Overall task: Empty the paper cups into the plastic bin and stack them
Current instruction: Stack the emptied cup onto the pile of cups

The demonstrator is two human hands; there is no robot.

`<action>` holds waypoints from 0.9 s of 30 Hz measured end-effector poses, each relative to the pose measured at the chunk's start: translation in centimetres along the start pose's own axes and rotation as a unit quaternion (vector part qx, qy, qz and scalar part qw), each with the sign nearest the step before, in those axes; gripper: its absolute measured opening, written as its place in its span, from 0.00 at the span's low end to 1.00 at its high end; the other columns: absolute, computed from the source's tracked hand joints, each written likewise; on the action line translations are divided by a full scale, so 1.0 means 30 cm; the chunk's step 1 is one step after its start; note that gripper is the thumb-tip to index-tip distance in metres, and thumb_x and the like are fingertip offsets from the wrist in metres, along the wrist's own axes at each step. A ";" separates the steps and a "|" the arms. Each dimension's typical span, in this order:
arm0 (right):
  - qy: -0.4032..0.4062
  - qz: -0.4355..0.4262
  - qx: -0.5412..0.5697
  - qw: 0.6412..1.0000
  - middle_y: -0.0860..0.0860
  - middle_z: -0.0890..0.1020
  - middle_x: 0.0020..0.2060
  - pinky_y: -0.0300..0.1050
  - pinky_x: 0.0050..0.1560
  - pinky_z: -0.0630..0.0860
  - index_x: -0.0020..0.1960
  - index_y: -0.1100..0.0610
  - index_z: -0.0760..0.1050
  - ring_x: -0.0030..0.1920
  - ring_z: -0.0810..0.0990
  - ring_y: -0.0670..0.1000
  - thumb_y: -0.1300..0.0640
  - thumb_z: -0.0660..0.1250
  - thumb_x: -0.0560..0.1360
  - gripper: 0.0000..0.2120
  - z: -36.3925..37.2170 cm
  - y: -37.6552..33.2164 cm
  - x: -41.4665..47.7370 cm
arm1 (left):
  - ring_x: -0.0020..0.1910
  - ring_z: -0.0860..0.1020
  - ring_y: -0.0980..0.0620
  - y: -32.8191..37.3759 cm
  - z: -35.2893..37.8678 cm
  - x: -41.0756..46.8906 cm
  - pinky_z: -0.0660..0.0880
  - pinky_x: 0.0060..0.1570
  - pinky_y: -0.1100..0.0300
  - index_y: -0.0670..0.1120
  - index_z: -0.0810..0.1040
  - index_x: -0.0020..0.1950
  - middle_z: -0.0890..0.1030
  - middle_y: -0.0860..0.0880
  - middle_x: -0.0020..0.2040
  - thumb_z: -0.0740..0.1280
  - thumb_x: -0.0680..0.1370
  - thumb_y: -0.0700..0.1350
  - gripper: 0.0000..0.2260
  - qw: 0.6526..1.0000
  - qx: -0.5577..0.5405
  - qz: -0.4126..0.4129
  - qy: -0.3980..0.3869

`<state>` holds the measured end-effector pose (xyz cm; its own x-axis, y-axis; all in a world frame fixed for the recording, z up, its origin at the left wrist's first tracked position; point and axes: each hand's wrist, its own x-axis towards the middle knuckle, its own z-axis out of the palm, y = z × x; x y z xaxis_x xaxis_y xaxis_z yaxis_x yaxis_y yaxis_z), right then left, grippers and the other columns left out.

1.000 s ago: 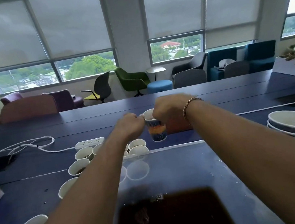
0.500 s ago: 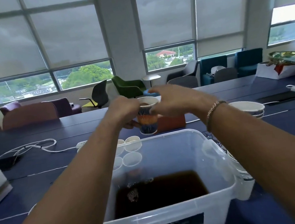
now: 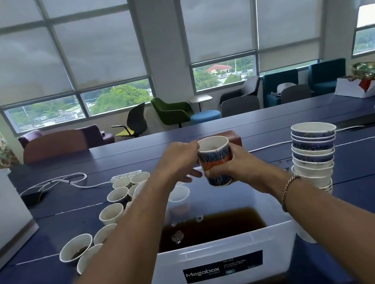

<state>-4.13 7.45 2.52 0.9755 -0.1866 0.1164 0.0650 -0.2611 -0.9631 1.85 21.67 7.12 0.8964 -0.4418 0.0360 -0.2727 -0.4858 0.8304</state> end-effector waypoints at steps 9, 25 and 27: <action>0.019 0.010 -0.055 0.998 0.39 0.72 0.48 0.34 0.41 0.72 0.62 0.44 0.62 0.53 0.73 0.46 0.60 0.76 0.69 0.30 -0.015 0.054 -0.010 | 0.36 0.80 0.51 -0.194 0.022 0.061 0.79 0.42 0.55 0.45 0.80 0.36 0.82 0.50 0.35 0.63 0.81 0.56 0.20 0.962 0.084 0.090 0.244; -0.002 -0.016 -0.314 0.949 0.48 0.76 0.52 0.22 0.28 0.68 0.66 0.52 0.68 0.40 0.72 0.43 0.57 0.77 0.68 0.30 -0.032 0.094 -0.029 | 0.77 0.59 0.45 -0.307 0.000 0.068 0.49 0.75 0.36 0.58 0.66 0.75 0.64 0.51 0.78 0.56 0.84 0.55 0.19 0.948 0.312 0.012 0.056; -0.012 -0.012 -0.342 0.939 0.47 0.76 0.52 0.22 0.27 0.66 0.66 0.52 0.69 0.42 0.72 0.44 0.55 0.77 0.68 0.30 -0.028 0.095 -0.031 | 0.78 0.58 0.46 -0.311 -0.002 0.064 0.48 0.75 0.36 0.58 0.65 0.75 0.63 0.51 0.78 0.56 0.84 0.53 0.19 0.949 0.310 0.014 0.051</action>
<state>-5.01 6.07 -0.14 0.9805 -0.1540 0.1221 -0.0560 -0.8144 -0.5776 6.13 25.41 -0.53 0.9061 -0.4019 0.1325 -0.4223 -0.8393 0.3425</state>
